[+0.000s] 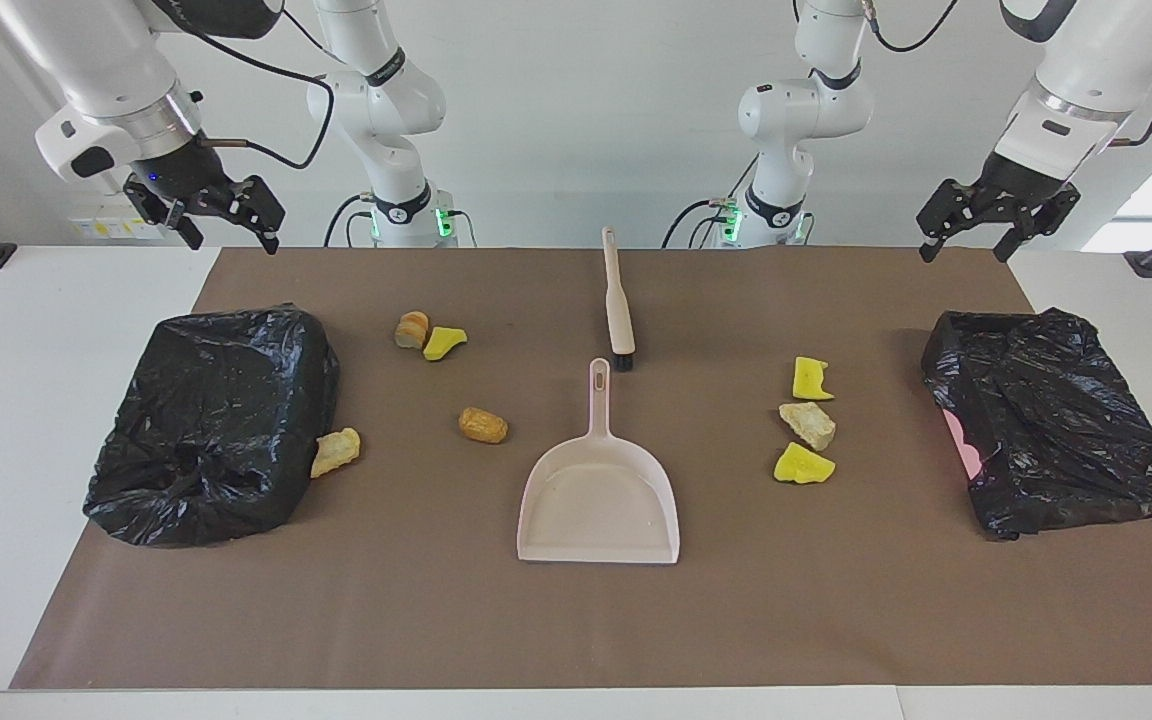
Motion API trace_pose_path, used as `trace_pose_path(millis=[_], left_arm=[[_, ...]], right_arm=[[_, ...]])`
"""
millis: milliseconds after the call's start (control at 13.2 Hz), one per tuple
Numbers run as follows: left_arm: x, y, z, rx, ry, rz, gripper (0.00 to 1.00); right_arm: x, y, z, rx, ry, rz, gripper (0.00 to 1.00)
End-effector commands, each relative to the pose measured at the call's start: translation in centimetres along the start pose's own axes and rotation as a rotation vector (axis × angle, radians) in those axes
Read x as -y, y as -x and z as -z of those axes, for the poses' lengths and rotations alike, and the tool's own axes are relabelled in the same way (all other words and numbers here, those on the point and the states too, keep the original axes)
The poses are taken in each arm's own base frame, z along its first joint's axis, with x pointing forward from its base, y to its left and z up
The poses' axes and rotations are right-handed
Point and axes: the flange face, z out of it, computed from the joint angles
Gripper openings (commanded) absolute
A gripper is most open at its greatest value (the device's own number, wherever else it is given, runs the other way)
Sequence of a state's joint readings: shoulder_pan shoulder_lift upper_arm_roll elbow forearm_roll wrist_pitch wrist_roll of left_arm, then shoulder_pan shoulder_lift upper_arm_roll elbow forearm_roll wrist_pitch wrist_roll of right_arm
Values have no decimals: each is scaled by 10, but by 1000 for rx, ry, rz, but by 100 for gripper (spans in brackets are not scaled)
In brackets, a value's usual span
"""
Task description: Sweep and dump trash in bin
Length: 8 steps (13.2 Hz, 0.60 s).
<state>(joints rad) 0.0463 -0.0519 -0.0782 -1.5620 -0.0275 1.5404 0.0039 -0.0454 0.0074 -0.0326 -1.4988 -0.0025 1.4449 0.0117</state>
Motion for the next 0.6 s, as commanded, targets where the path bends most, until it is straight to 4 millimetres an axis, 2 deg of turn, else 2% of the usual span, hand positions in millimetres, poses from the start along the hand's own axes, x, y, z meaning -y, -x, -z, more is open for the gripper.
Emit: trace_pose_path(millis=[0, 529], left_arm=[[4, 8, 1, -13, 8, -4, 100], [0, 13, -5, -5, 7, -3, 100]], right_arm=[[2, -4, 3, -19, 8, -11, 100], [2, -3, 3, -14, -2, -11, 100]])
